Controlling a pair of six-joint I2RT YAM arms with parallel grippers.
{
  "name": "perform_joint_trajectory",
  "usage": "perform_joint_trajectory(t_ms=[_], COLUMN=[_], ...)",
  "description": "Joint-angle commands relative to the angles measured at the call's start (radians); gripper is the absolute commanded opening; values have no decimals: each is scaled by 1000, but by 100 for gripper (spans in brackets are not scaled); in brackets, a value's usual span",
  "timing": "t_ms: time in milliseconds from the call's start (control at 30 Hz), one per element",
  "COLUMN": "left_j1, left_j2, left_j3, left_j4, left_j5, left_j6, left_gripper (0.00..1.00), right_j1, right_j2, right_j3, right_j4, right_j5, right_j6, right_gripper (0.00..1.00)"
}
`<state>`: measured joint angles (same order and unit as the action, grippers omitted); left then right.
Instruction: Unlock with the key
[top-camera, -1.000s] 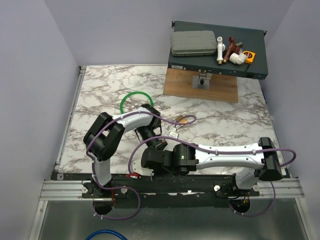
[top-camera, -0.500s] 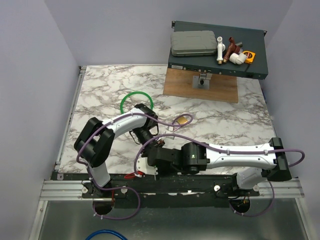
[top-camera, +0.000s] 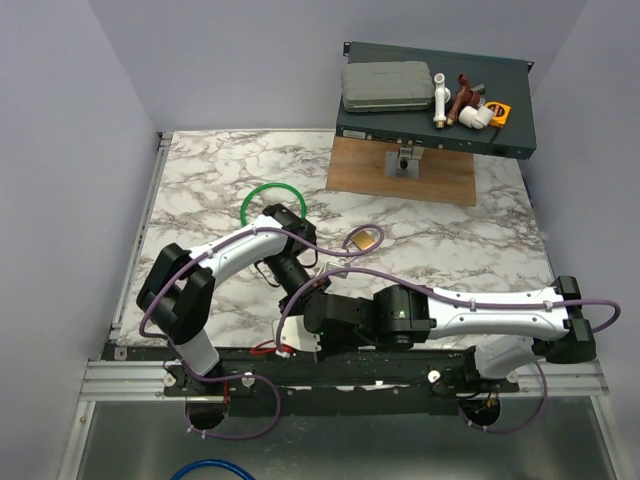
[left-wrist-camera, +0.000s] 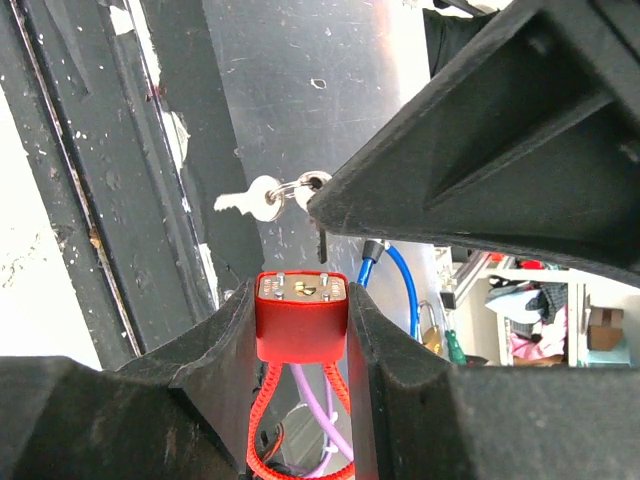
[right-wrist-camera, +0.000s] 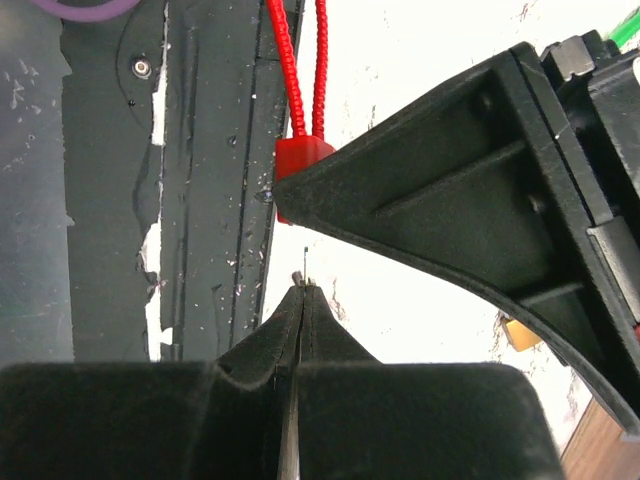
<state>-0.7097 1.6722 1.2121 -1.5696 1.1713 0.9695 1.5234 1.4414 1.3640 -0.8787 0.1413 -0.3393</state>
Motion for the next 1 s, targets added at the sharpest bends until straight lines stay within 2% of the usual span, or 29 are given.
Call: perform_joint_trajectory(t_ms=[0,967], left_j1=[-16,-48], left_j2=[-34,-35], left_j3=[23,17], left_j4=[-52,-52], left_j5=[13,16], left_j6=[30,6], left_gripper=[0,0], right_j1=[13,50], right_j2=[-7,14], right_j3=[-18,2], right_j4=[14,32], right_j5=[-8,27], right_j6=[-32,-56], right_gripper=[1,1])
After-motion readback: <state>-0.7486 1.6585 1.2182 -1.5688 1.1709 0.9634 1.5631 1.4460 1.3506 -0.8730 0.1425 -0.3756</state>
